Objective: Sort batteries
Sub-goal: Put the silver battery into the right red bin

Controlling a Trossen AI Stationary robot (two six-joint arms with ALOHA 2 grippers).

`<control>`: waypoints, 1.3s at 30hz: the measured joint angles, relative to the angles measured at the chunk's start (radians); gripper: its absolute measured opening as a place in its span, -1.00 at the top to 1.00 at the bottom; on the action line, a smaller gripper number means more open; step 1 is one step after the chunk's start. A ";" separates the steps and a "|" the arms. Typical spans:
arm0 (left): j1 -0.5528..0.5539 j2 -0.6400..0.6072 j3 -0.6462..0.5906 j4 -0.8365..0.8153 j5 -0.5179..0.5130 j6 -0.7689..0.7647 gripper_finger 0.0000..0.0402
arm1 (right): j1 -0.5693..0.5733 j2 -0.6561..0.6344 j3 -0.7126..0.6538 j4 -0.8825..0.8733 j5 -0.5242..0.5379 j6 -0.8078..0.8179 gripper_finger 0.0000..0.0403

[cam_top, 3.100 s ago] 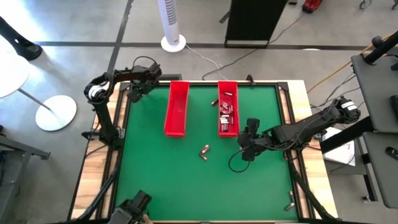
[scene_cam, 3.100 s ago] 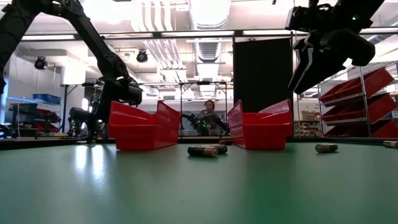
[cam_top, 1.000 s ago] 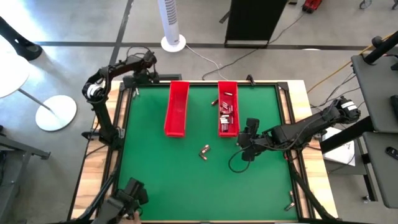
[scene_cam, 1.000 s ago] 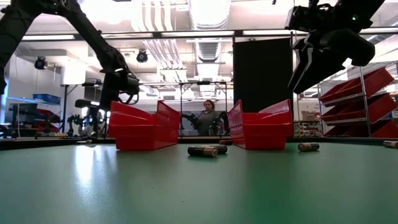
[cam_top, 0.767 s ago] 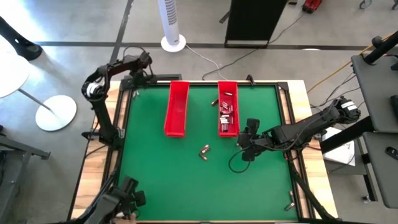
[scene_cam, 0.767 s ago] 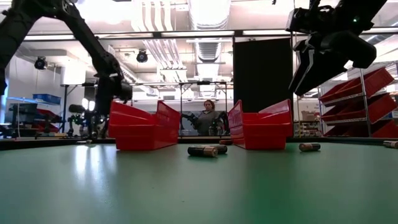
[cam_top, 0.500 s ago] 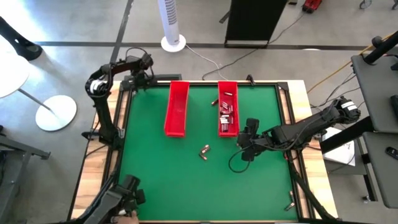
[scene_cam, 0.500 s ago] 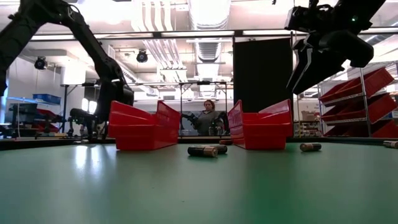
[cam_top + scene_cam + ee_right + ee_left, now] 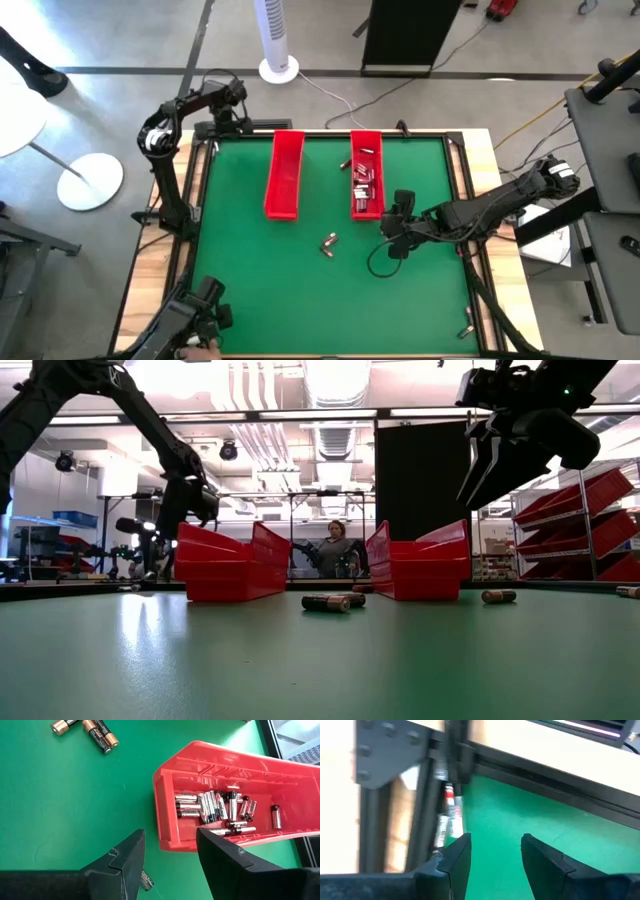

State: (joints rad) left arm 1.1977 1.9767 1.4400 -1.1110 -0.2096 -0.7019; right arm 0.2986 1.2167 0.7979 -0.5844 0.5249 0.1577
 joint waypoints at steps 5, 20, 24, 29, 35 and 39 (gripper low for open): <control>0.002 0.002 -0.009 -0.052 -0.042 -0.026 0.24 | 0.000 0.000 0.000 0.000 0.000 0.008 0.11; -0.014 0.145 0.048 -0.111 -0.093 0.098 0.24 | 0.000 0.000 0.000 -0.002 -0.001 0.026 0.12; -0.021 0.175 0.073 -0.114 -0.084 0.188 0.24 | 0.000 0.000 0.000 -0.002 -0.002 0.026 0.15; -0.021 0.179 0.099 -0.120 -0.059 0.225 0.24 | 0.000 0.000 0.000 -0.003 -0.001 0.016 0.17; -0.028 0.140 0.096 -0.095 0.022 0.193 0.24 | -0.001 0.000 0.000 -0.001 -0.001 0.002 0.15; -0.024 0.132 0.095 -0.103 0.015 0.090 0.24 | -0.001 0.000 0.000 -0.001 -0.001 0.002 0.12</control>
State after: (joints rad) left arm 1.1734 2.1091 1.5352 -1.2135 -0.1944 -0.6117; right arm 0.2974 1.2171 0.7979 -0.5854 0.5241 0.1593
